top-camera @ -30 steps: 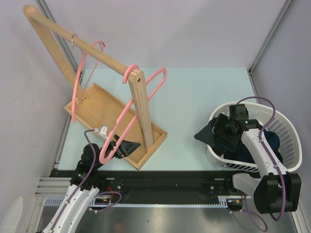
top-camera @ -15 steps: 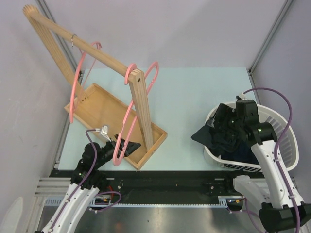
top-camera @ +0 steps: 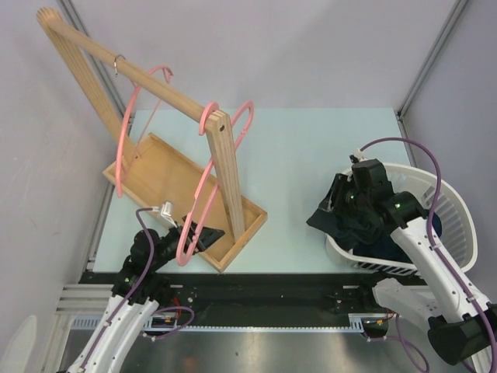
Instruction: Remove the shorts from the hanger
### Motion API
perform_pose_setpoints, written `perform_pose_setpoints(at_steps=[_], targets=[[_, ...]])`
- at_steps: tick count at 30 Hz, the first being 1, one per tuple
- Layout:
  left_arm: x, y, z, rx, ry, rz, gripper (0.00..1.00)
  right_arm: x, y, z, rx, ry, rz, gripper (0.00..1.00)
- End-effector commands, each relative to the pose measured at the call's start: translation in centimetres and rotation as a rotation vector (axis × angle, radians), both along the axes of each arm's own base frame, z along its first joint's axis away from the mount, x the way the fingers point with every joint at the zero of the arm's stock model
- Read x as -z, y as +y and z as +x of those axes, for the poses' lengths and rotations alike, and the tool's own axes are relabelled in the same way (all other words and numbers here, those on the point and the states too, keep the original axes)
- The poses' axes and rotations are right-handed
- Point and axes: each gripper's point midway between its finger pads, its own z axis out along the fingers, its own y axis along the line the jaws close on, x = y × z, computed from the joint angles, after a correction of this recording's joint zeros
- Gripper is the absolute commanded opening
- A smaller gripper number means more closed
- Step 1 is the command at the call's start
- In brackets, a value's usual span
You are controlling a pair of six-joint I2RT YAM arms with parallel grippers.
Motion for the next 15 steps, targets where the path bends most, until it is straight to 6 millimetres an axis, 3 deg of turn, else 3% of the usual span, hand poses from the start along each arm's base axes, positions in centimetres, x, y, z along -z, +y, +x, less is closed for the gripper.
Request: perform_pose_setpoints(at_steps=[1,9,15], targets=[[-1.8,-0.1,-0.4,0.022,-0.053,-0.009,0.98,-0.5,-0.3,0.5,0.036,-0.052,0.002,0.40],[-1.8,-0.2,-0.5,0.028,-0.050,-0.013,0.98,1.0,-2.1,0.5,0.102,-0.031,-0.076,0.03],[-2.2,0.0,-0.8,0.025,-0.049,-0.010,0.98,0.5,-4.6,0.7,0.192,-0.039,-0.097,0.00]])
